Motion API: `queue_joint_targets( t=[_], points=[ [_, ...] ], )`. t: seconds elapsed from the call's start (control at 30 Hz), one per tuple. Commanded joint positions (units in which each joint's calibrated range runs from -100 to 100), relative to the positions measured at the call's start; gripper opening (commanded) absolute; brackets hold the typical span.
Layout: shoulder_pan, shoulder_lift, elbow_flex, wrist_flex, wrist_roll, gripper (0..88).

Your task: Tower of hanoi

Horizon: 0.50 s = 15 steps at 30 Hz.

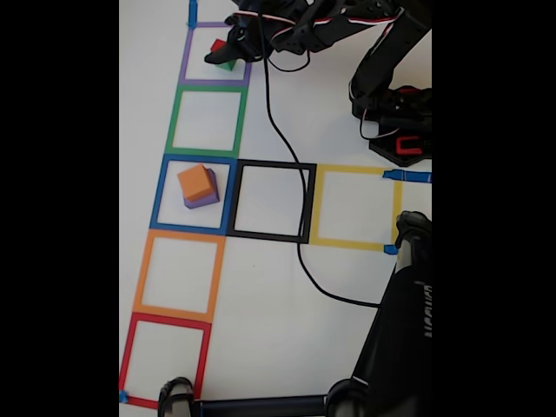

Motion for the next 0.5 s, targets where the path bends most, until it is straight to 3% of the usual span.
queue_joint_targets(
  t=[0.0,0.2,0.47],
  points=[
    [0.5,5.7,-1.0,-8.1,0.0,28.2],
    [0.0,13.0,-2.6,-14.6,0.0,25.3],
    [-1.2,14.9,-3.0,-15.6,0.0,21.0]
  ],
)
